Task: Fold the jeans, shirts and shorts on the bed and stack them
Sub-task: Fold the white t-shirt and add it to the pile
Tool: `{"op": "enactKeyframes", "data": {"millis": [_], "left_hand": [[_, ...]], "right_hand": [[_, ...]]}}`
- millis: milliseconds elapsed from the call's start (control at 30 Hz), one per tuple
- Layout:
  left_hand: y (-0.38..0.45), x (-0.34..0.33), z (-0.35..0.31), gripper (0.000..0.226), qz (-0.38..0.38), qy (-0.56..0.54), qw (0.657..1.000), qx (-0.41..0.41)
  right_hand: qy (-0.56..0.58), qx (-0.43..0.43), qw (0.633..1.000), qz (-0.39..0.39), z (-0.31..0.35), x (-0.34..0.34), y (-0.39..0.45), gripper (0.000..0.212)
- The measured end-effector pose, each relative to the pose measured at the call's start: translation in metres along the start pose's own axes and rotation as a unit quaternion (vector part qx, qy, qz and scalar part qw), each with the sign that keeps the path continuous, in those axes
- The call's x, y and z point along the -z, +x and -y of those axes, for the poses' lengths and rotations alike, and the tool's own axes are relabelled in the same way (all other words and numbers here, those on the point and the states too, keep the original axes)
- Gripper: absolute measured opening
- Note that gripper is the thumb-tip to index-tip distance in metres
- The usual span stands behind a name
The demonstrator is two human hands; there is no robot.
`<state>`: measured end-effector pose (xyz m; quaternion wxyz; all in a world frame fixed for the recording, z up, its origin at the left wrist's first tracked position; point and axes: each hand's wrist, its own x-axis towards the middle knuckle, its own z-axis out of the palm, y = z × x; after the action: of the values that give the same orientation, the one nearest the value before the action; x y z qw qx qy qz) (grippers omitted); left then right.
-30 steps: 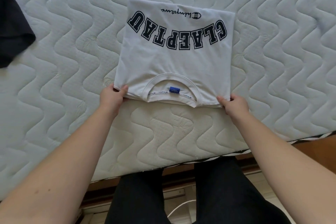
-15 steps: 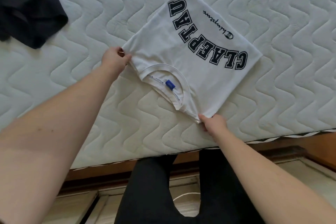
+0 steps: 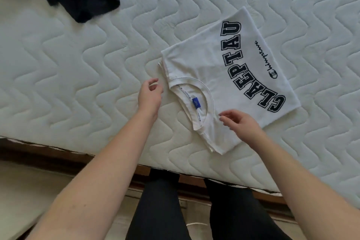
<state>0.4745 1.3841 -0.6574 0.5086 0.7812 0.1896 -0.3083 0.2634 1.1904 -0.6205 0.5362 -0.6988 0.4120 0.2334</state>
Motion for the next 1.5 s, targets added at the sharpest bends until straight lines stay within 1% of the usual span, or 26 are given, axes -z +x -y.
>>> {"op": "enactKeyframes", "data": {"millis": [100,200,333,467,533,600,700,733,767,833,867,900,967,1033,1100,1133,1200,1267,1300,1333,1367,1400,1433,1500], "left_hand": [[-0.028,-0.002,0.018,0.017,-0.015,-0.065,0.998,0.012],[-0.06,-0.002,0.041,0.017,-0.029,-0.117,0.992,0.033],[-0.093,-0.011,0.067,0.016,-0.058,-0.179,0.98,0.065],[-0.111,-0.029,0.097,0.017,-0.073,-0.241,0.963,0.097],[-0.116,-0.041,0.111,0.017,-0.084,-0.27,0.953,0.109],[-0.122,-0.057,0.122,0.016,-0.098,-0.303,0.939,0.131],[-0.142,-0.09,0.133,0.017,-0.114,-0.368,0.905,0.18],[-0.151,-0.101,0.136,0.02,-0.114,-0.355,0.909,0.186],[-0.16,-0.112,0.138,0.022,-0.116,-0.32,0.922,0.187],[-0.175,-0.129,0.142,0.017,-0.119,-0.253,0.944,0.177],[-0.18,-0.135,0.143,0.014,-0.122,-0.227,0.951,0.172],[-0.184,-0.14,0.144,0.017,-0.127,-0.205,0.955,0.17],[-0.187,-0.145,0.148,0.03,-0.13,-0.149,0.963,0.181],[-0.188,-0.147,0.155,0.034,-0.126,-0.062,0.973,0.182],[-0.19,-0.151,0.163,0.039,-0.122,-0.024,0.977,0.175],[-0.191,-0.152,0.165,0.038,-0.123,-0.034,0.977,0.171],[-0.192,-0.154,0.165,0.026,-0.128,-0.094,0.974,0.164],[-0.195,-0.156,0.163,0.013,-0.119,-0.171,0.965,0.16],[-0.196,-0.157,0.161,0.012,-0.112,-0.213,0.958,0.158],[-0.197,-0.159,0.159,0.015,-0.106,-0.262,0.946,0.16],[-0.197,-0.16,0.157,0.017,-0.103,-0.315,0.929,0.165],[-0.197,-0.162,0.155,0.019,-0.104,-0.368,0.908,0.17],[-0.197,-0.164,0.152,0.019,-0.108,-0.418,0.884,0.177],[-0.198,-0.171,0.148,0.021,-0.114,-0.508,0.832,0.19]], "right_hand": [[-0.049,0.068,0.996,0.041,0.029,0.004,0.022,0.01],[-0.105,0.134,0.982,0.084,0.061,0.004,0.045,0.017],[-0.19,0.201,0.955,0.104,0.092,-0.008,0.067,0.026],[-0.278,0.257,0.919,0.106,0.111,-0.028,0.093,0.036],[-0.347,0.304,0.881,0.1,0.122,-0.038,0.107,0.038],[-0.423,0.352,0.829,0.102,0.128,-0.047,0.121,0.038],[-0.504,0.414,0.749,0.117,0.131,-0.054,0.136,0.039],[-0.53,0.428,0.722,0.122,0.132,-0.055,0.14,0.041],[-0.559,0.44,0.692,0.126,0.132,-0.056,0.142,0.045],[-0.612,0.461,0.629,0.131,0.135,-0.057,0.147,0.051],[-0.63,0.469,0.605,0.13,0.137,-0.057,0.148,0.05],[-0.643,0.474,0.588,0.127,0.139,-0.058,0.15,0.048],[-0.662,0.476,0.566,0.121,0.145,-0.061,0.152,0.047],[-0.689,0.47,0.536,0.128,0.153,-0.065,0.151,0.049],[-0.711,0.472,0.505,0.134,0.162,-0.071,0.151,0.046],[-0.721,0.472,0.49,0.134,0.168,-0.073,0.151,0.042],[-0.746,0.465,0.458,0.133,0.178,-0.076,0.152,0.039],[-0.773,0.464,0.413,0.124,0.185,-0.076,0.153,0.048],[-0.783,0.468,0.392,0.115,0.187,-0.074,0.154,0.053],[-0.785,0.478,0.38,0.104,0.189,-0.071,0.156,0.054],[-0.777,0.488,0.387,0.093,0.191,-0.068,0.159,0.056],[-0.761,0.494,0.412,0.08,0.192,-0.065,0.162,0.06],[-0.744,0.487,0.452,0.064,0.195,-0.062,0.165,0.068],[-0.713,0.435,0.547,0.045,0.201,-0.056,0.169,0.086]]}}
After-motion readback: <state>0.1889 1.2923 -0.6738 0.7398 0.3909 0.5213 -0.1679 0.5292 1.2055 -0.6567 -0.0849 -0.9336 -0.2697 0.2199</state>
